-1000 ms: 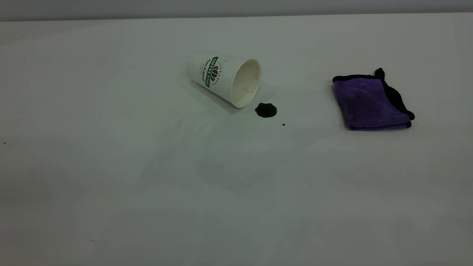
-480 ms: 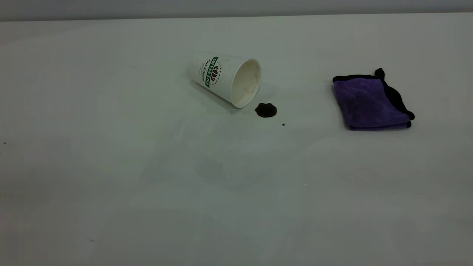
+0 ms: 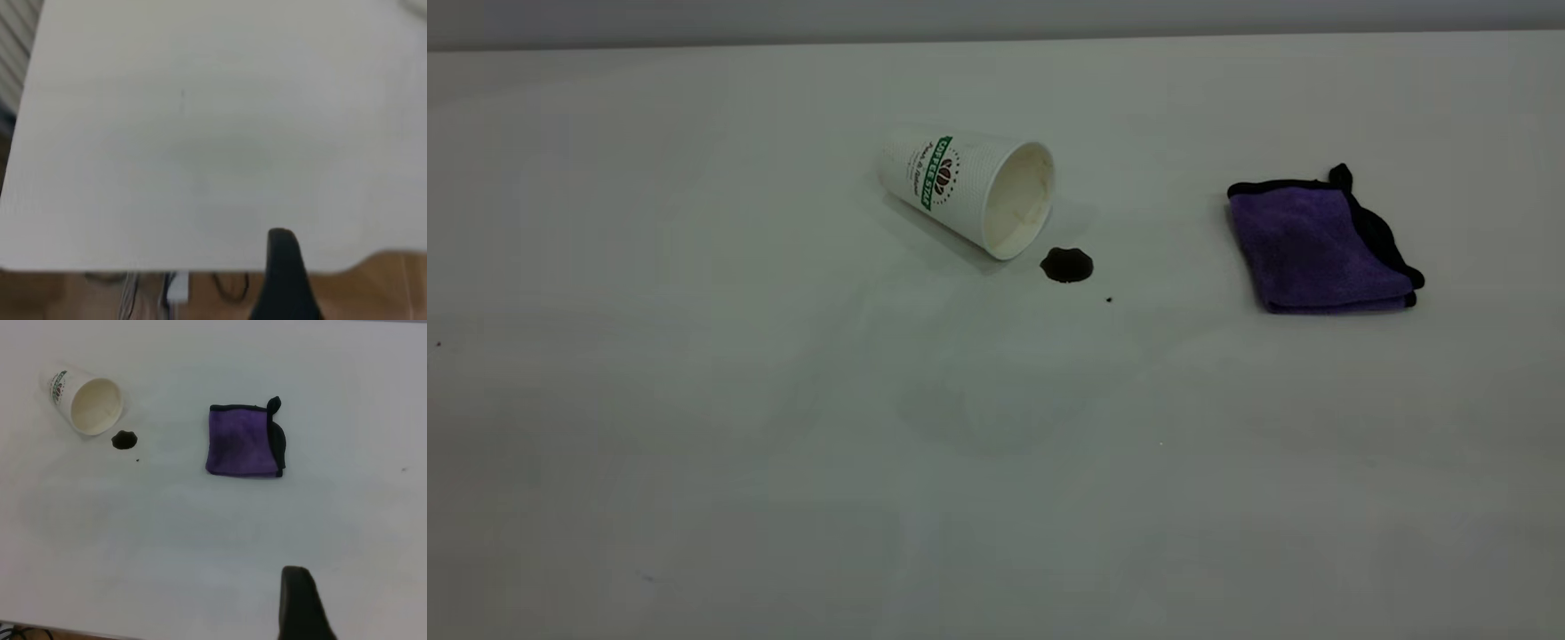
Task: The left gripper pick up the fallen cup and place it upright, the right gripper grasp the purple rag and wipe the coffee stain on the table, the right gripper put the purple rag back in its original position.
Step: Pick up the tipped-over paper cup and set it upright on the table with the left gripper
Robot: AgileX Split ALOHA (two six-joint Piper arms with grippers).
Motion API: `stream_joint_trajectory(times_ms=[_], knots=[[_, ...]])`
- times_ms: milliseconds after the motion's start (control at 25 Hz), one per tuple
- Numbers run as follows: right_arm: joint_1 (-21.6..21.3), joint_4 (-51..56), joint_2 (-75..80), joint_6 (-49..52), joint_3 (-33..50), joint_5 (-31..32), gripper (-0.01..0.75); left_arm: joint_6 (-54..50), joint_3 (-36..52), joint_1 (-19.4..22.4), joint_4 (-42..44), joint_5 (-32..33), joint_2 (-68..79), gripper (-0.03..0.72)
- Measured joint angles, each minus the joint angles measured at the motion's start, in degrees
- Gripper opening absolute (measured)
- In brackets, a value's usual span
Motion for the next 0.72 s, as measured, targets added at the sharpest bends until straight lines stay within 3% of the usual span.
stream_joint_trajectory(times_ms=[480,720], knots=[[0.0,0.0,0.0,0.0,0.0,0.0,0.487,5.55,-10.14,-0.48,-0.75,-20.43,42.39,0.592],[0.0,0.05,0.0,0.0,0.0,0.0,0.487,5.61,-17.43,-6.08,-1.89,-26.26,59.8,0.592]])
